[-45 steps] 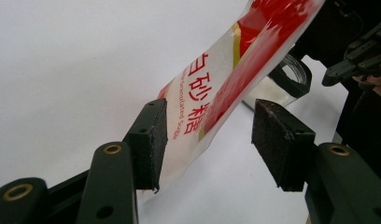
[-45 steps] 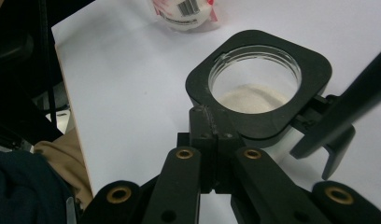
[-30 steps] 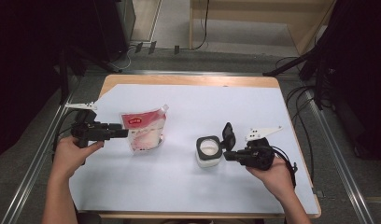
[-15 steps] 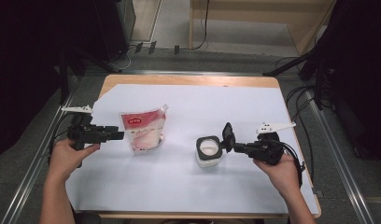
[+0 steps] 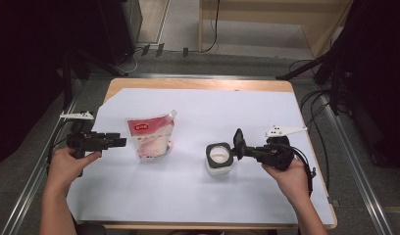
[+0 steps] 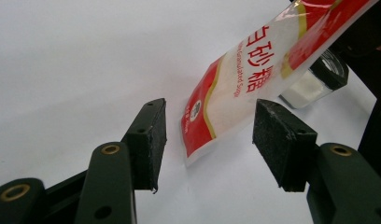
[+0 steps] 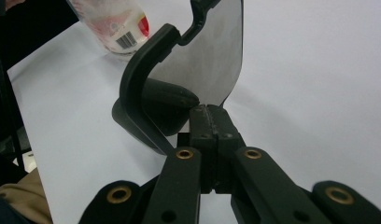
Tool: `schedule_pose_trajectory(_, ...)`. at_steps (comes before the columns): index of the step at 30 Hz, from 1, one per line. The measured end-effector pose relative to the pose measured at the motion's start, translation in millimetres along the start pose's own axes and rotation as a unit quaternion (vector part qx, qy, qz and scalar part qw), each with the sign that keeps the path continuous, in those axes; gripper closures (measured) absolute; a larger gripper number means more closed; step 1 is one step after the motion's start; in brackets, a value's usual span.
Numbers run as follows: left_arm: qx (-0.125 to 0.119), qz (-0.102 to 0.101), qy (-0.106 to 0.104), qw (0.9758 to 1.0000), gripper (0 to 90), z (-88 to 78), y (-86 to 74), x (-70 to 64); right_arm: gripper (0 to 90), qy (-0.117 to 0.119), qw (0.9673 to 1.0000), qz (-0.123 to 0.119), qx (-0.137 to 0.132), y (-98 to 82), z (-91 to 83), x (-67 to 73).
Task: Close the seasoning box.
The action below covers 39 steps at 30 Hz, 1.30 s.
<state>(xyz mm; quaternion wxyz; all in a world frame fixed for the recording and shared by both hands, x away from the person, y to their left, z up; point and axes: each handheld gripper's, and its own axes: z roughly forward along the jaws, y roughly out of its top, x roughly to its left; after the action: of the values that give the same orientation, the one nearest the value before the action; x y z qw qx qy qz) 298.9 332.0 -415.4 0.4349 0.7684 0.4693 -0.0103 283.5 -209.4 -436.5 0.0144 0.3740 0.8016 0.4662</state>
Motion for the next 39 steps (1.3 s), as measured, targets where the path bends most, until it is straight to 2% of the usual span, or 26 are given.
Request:
schedule_pose_trajectory(2, -0.001, -0.002, 0.002, 1.0000, 45.7, 1.7, -0.1, 0.5, 90.0, 0.002, 1.0000, 0.001, 0.006, -0.2, 2.0, 0.4)
schedule_pose_trajectory(3, -0.002, -0.003, 0.005, 1.0000, 45.5, 3.6, -0.1, 1.3, 90.0, 0.001, 1.0000, -0.005, 0.009, -0.3, 4.0, 1.6)
schedule_pose_trajectory(11, -0.002, -0.006, 0.008, 0.9999, 45.2, 7.1, -0.2, 3.0, 90.0, 0.007, 0.9999, -0.014, 0.005, 2.4, 10.6, 7.5)
schedule_pose_trajectory(15, -0.001, -0.005, 0.009, 0.9999, 45.3, 7.8, -0.2, 3.3, 90.0, 0.016, 0.9999, -0.001, -0.002, 3.1, 12.8, 4.8)
schedule_pose_trajectory(20, -0.001, -0.011, 0.005, 0.9999, 45.1, 7.8, 0.1, 4.0, 90.0, 0.022, 0.9997, -0.001, -0.005, 4.2, 15.3, 7.5)
schedule_pose_trajectory(31, 0.001, -0.014, 0.001, 0.9999, 44.7, 9.3, 0.8, 3.6, 90.0, 0.035, 0.9992, -0.014, 0.015, 4.2, 30.8, 15.9)
schedule_pose_trajectory(36, -0.002, -0.015, 0.002, 0.9999, 44.7, 9.3, 1.2, 3.4, 87.9, 0.039, 0.9990, -0.014, 0.014, 4.3, 30.4, 14.7)
schedule_pose_trajectory(39, -0.002, -0.013, 0.000, 0.9999, 44.7, 9.9, 1.8, 4.4, 86.2, 0.034, 0.9992, -0.017, 0.015, 4.8, 26.7, 12.6)
